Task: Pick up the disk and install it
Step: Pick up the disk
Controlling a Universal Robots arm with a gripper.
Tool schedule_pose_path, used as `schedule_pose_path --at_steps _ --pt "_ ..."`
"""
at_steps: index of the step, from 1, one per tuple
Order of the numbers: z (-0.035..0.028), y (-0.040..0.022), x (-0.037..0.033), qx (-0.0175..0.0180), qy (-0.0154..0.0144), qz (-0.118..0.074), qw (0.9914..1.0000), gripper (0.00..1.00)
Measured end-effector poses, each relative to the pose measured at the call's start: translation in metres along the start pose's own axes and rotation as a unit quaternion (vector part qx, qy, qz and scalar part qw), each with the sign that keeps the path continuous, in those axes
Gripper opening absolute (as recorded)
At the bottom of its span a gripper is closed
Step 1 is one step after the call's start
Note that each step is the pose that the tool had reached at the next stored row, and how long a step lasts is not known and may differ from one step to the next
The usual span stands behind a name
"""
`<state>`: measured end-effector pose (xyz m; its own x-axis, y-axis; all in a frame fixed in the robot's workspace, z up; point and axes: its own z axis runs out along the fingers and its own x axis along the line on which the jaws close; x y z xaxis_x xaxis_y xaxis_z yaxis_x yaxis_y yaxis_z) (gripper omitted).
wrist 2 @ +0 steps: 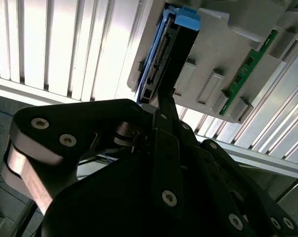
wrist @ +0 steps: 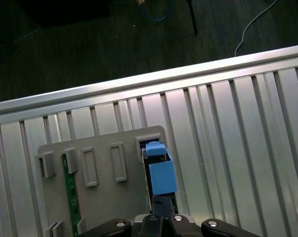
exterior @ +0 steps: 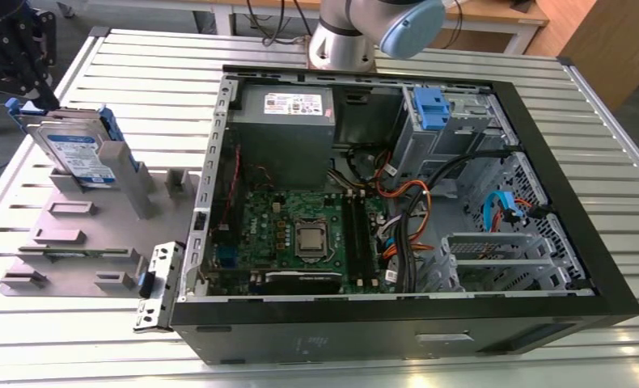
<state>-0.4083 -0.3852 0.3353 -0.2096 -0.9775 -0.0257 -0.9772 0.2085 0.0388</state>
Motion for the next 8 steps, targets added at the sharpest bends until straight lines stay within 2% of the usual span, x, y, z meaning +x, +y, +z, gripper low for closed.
schedule_pose_path --at_steps 8 --pt "-0.0001 0.0 0.0 -0.0001 0.0001 0.0 1.0 0.11"
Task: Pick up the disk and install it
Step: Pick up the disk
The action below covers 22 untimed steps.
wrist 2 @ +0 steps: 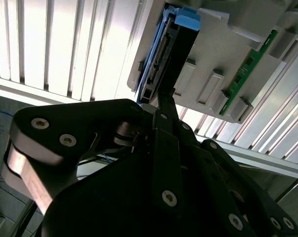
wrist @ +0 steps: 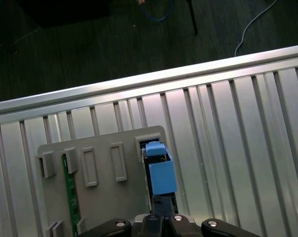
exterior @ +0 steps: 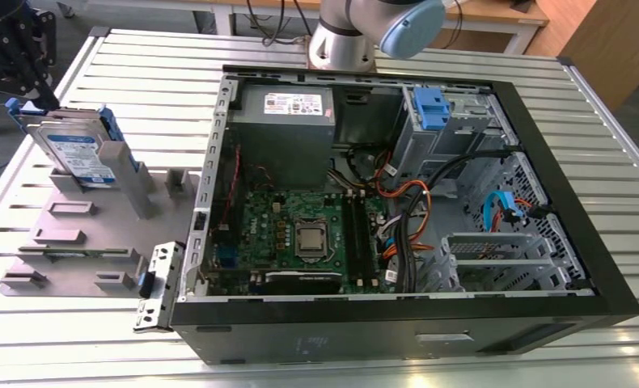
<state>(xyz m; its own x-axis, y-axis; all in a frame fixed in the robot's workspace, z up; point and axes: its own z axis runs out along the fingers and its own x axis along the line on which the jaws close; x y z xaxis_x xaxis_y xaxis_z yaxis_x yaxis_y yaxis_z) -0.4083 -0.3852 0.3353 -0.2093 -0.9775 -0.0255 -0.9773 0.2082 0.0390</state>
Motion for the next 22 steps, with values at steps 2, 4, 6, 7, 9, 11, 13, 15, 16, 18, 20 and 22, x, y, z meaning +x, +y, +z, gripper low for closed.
schedule_pose_path --at_steps 2,4,6,7,9,11,13,15,16,18,20,22 --pt "-0.0001 -0.0006 -0.0002 0.0 0.0 0.0 1.0 0.11" --pt "-0.0001 -0.0025 -0.0005 0.0 0.0 0.0 1.0 0.11" --pt "-0.0001 -0.0044 -0.0009 0.0 0.0 0.0 1.0 0.11" --pt "-0.0001 -0.0049 -0.0011 0.0 0.0 0.0 1.0 0.11" --pt "-0.0001 -0.0055 -0.0011 -0.0006 -0.0024 -0.005 0.99998 0.11" --pt "-0.0001 -0.0055 -0.0013 -0.001 -0.0037 -0.009 0.99995 0.11" --pt "-0.0004 -0.0056 -0.0012 -0.0011 -0.0037 -0.011 0.99993 0.11" --pt "-0.0005 -0.0056 -0.0011 -0.0012 -0.0036 -0.013 0.9999 0.11" --pt "-0.0005 -0.0057 -0.001 -0.0013 -0.0035 -0.016 0.99987 0.11" --pt "-0.0005 -0.0057 -0.0008 -0.0015 -0.0032 -0.022 0.99974 0.11" --pt "-0.0004 -0.0058 -0.0006 -0.0017 -0.0029 -0.03 0.99955 0.11" --pt "-0.0003 -0.0058 -0.0006 -0.0019 -0.0027 -0.034 0.9994 0.11"
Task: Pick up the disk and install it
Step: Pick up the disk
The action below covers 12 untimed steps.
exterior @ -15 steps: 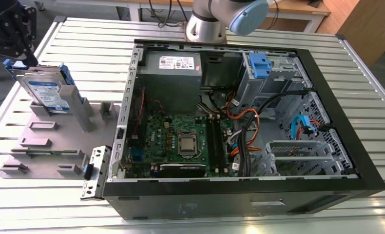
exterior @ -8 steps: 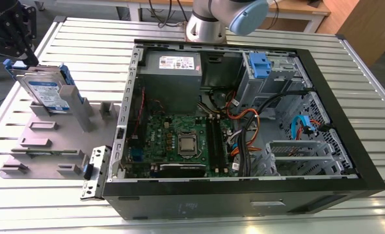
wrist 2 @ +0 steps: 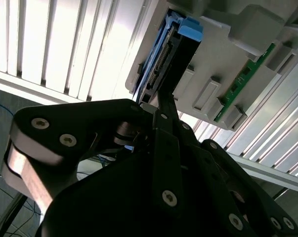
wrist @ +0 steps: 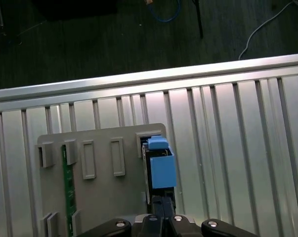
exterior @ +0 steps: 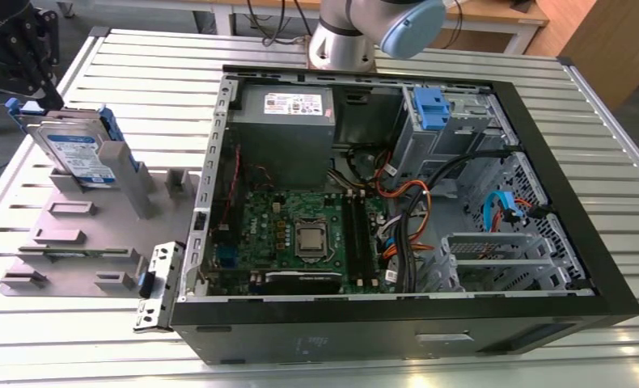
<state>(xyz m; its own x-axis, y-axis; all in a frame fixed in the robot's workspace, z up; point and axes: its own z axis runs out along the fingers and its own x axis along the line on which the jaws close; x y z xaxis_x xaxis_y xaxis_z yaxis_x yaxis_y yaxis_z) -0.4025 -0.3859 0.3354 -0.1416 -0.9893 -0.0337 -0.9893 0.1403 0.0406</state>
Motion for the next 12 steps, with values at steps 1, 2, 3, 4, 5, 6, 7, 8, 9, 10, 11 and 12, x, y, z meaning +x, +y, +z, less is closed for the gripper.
schedule_pose_path --at_steps 1,2,3,4,5,6,7,8,9,10,11,12 --pt "0.0 0.0 0.0 0.0 0.0 0.0 1.0 0.11" --pt "0.0001 0.0 0.0 0.0 0.0 0.0 1.0 0.11" --pt "0.0001 0.0 0.0 0.0 0.0 -0.001 1.0 0.11" --pt "0.0001 0.0 0.0 0.0 0.0 -0.001 1.0 0.11" --pt "0.0001 0.0 0.0 0.0 0.0 -0.001 1.0 0.11" --pt "0.0001 0.0 0.0 0.0 0.0 -0.001 1.0 0.11" --pt "0.0001 0.0 0.0 0.0 0.0 -0.001 1.0 0.11" --pt "0.0001 0.0 0.0 0.0 0.0 -0.001 1.0 0.11" --pt "0.0001 0.0 0.0 0.0 0.0 -0.001 1.0 0.11" --pt "0.0001 0.0 0.0 0.0 0.0 -0.001 1.0 0.11" --pt "0.0001 0.0 0.0 0.0 0.0 -0.001 1.0 0.11" --pt "0.0 0.0 0.0 0.0 0.0 -0.001 1.0 0.11"
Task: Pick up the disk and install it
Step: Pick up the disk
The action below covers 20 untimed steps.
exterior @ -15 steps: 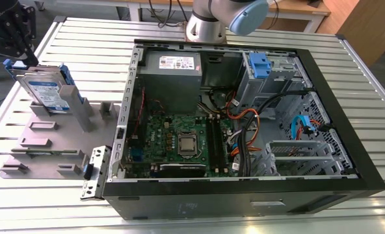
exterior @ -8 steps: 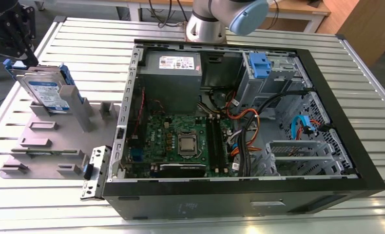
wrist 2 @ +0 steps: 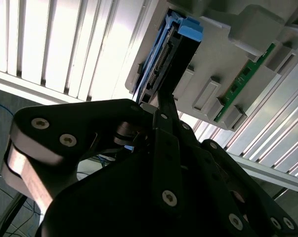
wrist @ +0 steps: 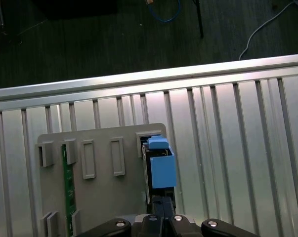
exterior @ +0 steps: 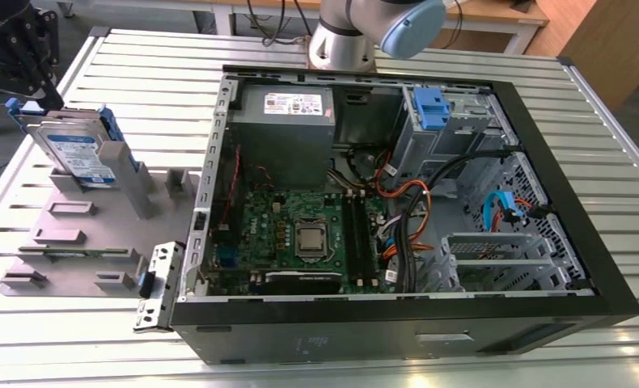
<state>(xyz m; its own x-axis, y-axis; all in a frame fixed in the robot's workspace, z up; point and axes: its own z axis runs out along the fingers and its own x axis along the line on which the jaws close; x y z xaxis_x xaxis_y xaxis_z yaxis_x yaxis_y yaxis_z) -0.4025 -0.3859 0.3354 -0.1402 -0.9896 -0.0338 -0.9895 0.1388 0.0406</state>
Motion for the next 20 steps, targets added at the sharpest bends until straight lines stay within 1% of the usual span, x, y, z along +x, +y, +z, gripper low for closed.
schedule_pose_path --at_steps 2,4,5,7,8,9,10,12,13,14,16,20 --pt "0.0 0.0 0.0 0.0 0.0 0.0 1.0 0.11" --pt "0.0 0.0 0.0 0.0 0.0 0.0 1.0 0.23" --pt "0.0 0.0 0.0 0.0 0.0 0.0 1.0 0.23" --pt "0.0 0.0 0.0 0.0 0.0 0.0 1.0 0.35" --pt "0.0 0.0 0.0 0.0 0.0 0.0 1.0 0.35" --pt "0.0 0.0 0.0 0.0 0.0 0.0 1.0 0.41" --pt "0.0 0.0 0.0 0.0 0.0 0.0 1.0 0.41" --pt "0.0 0.0 0.0 0.0 0.0 0.0 1.0 0.53" --pt "0.0 0.0 0.0 0.0 0.0 0.0 1.0 0.53" --pt "0.0 0.0 0.0 0.0 0.0 0.0 1.0 0.59" --pt "0.0003 0.0 0.0 0.0 0.0 0.0 1.0 0.59" --pt "0.0065 -0.0002 0.0002 0.0011 -0.0001 -0.003 1.0 0.59"
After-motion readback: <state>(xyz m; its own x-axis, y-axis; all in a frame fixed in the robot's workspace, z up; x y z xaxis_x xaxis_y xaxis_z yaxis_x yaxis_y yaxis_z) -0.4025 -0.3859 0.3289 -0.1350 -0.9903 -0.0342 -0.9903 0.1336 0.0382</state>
